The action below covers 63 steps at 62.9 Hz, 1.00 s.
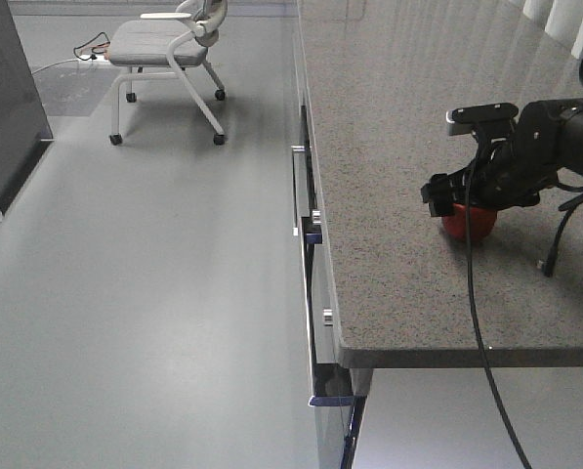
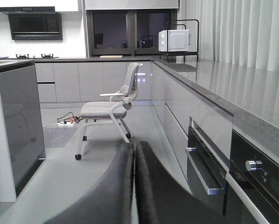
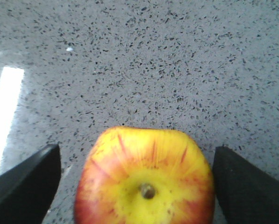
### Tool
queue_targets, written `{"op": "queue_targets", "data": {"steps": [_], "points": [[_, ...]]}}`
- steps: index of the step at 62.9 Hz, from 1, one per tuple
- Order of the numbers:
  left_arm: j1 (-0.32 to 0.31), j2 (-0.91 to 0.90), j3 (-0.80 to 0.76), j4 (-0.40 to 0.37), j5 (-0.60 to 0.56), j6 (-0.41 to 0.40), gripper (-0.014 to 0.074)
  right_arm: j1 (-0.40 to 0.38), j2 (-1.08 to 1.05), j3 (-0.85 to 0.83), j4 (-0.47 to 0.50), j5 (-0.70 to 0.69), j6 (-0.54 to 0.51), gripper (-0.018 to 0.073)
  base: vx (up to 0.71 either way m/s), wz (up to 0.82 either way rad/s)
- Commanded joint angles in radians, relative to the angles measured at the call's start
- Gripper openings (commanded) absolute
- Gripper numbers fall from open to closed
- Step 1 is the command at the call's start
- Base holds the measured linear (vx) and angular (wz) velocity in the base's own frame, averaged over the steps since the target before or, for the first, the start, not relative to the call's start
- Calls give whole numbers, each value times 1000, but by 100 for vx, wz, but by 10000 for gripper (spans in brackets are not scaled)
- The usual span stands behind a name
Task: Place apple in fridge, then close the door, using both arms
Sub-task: 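Close the right gripper around the apple, then lift the apple with the right gripper off the counter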
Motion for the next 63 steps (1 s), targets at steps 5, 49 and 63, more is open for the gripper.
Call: {"op": "queue_targets", "data": {"steps": [5,49,63], "points": [[3,-14,21,0,-77,-12,-6,1,-34,-35,-20,-57,-15,594,0,0],[3,-14,21,0,-77,-12,-6,3,-230,31,143,-37,-68,374,0,0],[3,-14,21,0,-77,-12,-6,29,-452,354,292,-184,-214,374,0,0]]}}
